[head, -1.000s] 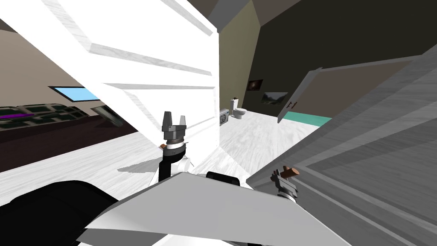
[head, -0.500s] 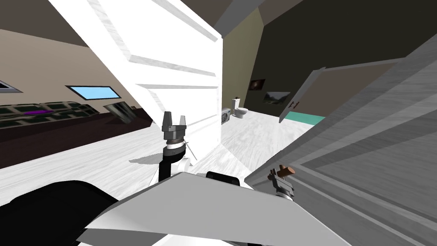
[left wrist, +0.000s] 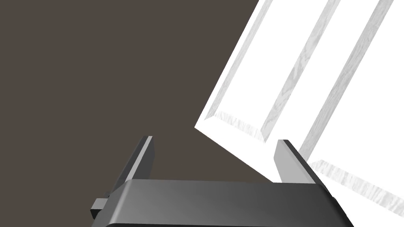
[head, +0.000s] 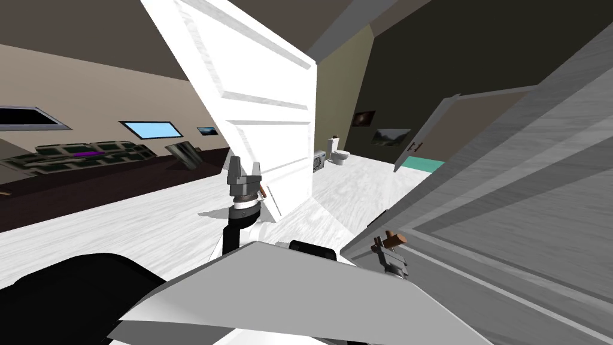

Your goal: Pull the door open

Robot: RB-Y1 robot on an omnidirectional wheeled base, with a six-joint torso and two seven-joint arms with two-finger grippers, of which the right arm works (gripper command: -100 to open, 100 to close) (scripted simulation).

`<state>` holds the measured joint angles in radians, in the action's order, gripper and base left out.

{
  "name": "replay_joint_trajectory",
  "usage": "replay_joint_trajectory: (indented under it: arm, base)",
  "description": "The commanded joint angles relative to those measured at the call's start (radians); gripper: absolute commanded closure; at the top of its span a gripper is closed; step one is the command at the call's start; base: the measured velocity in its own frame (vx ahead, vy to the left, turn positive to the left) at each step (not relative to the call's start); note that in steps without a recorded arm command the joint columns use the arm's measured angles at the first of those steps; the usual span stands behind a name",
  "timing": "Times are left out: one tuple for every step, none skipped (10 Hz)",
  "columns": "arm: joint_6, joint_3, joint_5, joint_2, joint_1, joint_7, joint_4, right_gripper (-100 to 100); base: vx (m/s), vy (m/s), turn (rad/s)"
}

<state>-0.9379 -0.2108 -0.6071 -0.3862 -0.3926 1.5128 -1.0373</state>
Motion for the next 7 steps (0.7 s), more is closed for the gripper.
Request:
replay_joint_trajectory:
  arm:
    - [-0.011, -0.021, 0.014, -0.010, -0.008, 0.012, -0.004, 100]
    - [-0.004, -0.016, 0.009, -0.005, -0.007, 0.007, -0.006, 100]
    - [-0.023, -0.037, 0.022, -0.018, -0.017, 0.026, 0.002, 100]
    - [-0.027, -0.041, 0.024, -0.021, -0.019, 0.030, 0.003, 100]
    - [-0.043, -0.053, 0.032, -0.033, -0.024, 0.044, 0.008, 100]
    - [-0.055, -0.061, 0.037, -0.042, -0.028, 0.055, 0.012, 100]
    - [-0.072, -0.074, 0.046, -0.055, -0.034, 0.070, 0.017, 100]
  base:
    - [-0.266, -0.043, 0.058]
    - [-0.116, -0.013, 0.025]
    - [-0.172, -0.012, 0.143]
    - [-0.221, -0.001, 0.117]
    - [-0.235, 0.035, 0.116]
    - [-0.266, -0.012, 0.114]
    - [-0.238, -0.023, 0.148]
